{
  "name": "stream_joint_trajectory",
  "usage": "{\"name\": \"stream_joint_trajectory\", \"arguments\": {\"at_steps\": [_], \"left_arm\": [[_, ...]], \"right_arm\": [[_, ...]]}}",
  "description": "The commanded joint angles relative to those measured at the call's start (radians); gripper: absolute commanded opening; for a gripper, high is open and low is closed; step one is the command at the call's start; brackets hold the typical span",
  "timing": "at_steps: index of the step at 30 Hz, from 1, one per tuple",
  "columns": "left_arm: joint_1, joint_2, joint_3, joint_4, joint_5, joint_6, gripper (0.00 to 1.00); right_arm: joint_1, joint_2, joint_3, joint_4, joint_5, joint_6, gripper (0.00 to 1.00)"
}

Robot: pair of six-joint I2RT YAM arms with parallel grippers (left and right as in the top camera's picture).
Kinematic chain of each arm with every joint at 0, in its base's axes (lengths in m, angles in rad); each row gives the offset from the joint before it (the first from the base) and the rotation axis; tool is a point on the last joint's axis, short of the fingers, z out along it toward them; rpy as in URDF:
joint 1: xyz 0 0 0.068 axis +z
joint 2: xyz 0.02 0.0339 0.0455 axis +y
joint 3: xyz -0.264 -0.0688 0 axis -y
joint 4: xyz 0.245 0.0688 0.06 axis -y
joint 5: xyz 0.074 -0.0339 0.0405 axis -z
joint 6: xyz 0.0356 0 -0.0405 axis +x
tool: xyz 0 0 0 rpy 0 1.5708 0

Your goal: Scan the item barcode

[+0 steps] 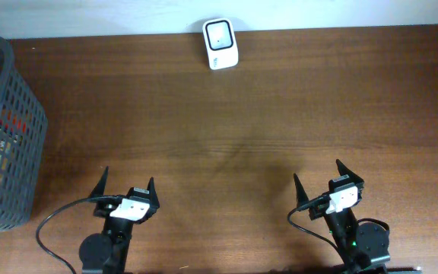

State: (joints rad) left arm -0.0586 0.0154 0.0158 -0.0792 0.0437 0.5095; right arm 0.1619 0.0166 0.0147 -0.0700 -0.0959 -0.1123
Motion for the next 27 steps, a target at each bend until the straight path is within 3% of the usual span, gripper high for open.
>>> {"name": "stream_joint_trajectory", "arguments": {"at_steps": [1, 27], "left_arm": [[0.003, -0.010, -0.007, -0.001, -0.011, 0.012, 0.99], [0.003, -0.010, -0.006, -0.001, -0.048, 0.012, 0.99]], "right_arm": [[-0.006, -0.004, -0.009, 0.000, -0.005, 0.000, 0.99], [-0.006, -0.004, -0.009, 0.000, -0.005, 0.000, 0.99]]}}
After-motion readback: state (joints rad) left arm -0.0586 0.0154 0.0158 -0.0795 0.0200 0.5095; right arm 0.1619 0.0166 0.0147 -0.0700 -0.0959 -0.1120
